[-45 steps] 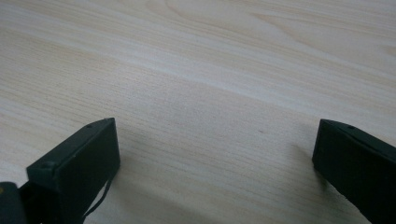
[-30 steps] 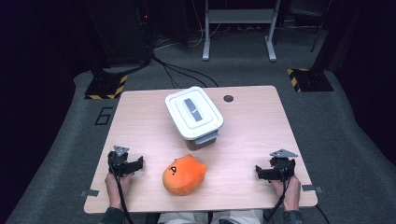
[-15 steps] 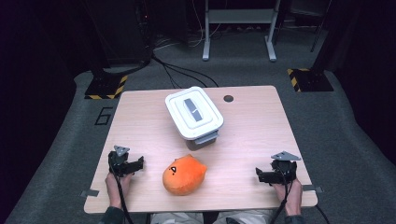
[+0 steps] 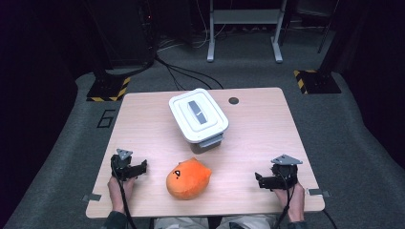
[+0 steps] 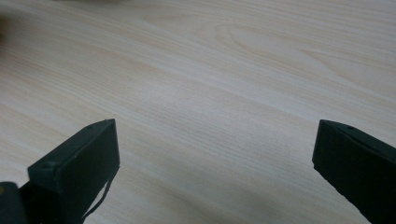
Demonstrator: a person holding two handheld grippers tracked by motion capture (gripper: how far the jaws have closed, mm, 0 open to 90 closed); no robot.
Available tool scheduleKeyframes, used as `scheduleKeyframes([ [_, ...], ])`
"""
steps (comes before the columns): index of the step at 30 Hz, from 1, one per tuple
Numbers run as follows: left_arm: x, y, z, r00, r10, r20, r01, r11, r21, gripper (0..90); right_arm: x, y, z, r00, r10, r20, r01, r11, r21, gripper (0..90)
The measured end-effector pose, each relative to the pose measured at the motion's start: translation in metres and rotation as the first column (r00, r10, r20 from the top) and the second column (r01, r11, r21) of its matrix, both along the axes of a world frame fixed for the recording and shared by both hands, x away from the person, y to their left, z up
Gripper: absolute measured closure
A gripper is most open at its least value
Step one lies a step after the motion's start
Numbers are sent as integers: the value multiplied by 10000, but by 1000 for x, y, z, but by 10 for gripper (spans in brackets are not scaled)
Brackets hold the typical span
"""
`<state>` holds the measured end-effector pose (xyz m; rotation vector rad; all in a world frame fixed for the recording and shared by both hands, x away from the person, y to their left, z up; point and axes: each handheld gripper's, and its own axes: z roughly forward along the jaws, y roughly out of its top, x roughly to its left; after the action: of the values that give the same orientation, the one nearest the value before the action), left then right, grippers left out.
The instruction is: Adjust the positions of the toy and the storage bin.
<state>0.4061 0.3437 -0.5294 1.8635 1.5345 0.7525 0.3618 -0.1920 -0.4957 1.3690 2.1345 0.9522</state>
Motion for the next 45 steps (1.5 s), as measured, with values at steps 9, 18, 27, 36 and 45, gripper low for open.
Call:
scheduleKeyframes([
  [9,0,0,0,10000,-11,5,11,10000,27,148,-2,12,10,9992,399,103,-399,9992,-37,0],
  [18,0,0,0,10000,14,77,-14,10000,17,149,-6,23,19,9969,760,193,-764,9969,166,0],
  [27,0,0,0,10000,-11,31,11,10000,25,151,-8,38,27,9927,1170,278,-1175,9929,172,0],
  [36,0,0,0,10000,-16,36,16,10000,38,151,-10,55,35,9848,1706,333,-1710,9853,74,1],
  [45,0,0,0,10000,-9,37,9,10000,32,151,-11,74,40,9750,2187,388,-2185,9758,-76,0],
])
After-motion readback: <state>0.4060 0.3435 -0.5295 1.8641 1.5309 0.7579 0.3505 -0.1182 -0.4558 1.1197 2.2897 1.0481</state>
